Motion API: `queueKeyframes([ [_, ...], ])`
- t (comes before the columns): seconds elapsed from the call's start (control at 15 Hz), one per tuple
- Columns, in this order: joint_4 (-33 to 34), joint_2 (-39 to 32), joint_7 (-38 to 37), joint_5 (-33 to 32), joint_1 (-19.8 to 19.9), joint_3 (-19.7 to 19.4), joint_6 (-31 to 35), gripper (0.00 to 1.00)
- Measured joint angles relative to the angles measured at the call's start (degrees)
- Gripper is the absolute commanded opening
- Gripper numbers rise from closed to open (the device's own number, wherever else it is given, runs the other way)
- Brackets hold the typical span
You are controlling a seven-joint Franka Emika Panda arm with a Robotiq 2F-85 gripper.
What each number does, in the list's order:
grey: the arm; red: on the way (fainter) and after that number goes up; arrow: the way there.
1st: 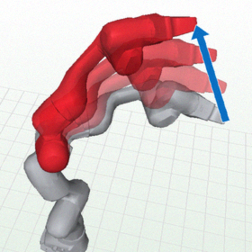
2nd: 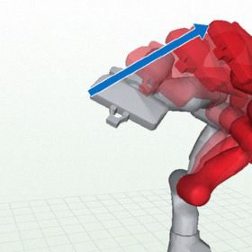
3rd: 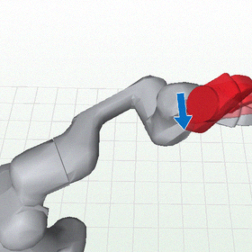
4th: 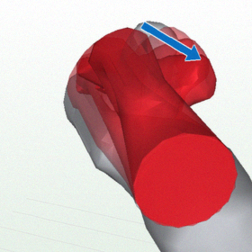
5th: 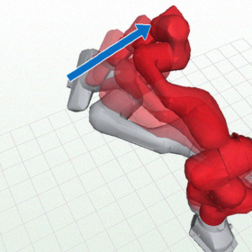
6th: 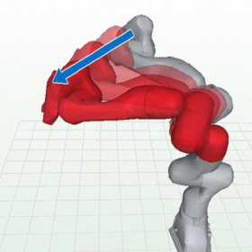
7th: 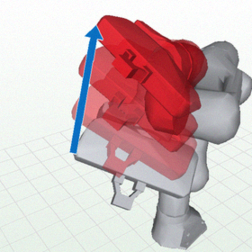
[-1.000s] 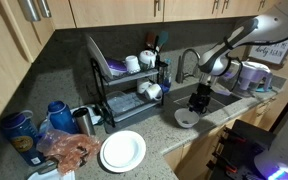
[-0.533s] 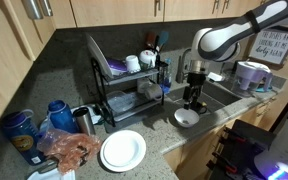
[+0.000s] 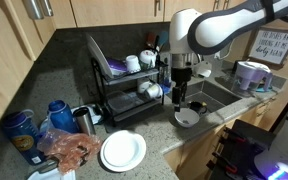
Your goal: Move the white bowl on the top to the right
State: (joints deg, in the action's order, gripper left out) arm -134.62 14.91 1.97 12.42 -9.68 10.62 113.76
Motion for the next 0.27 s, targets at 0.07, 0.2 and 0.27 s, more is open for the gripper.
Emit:
queueKeyframes([
  [0.07,1.19,-1.11,-0.87,-1.74,-0.33,0.91,-0.08,1.00],
  [0.2,2.70,-2.98,-2.23,-3.85,-0.97,1.92,-0.04,1.00],
  [0.27,2.69,-3.21,-2.23,-3.85,-1.06,1.86,-0.03,1.00],
])
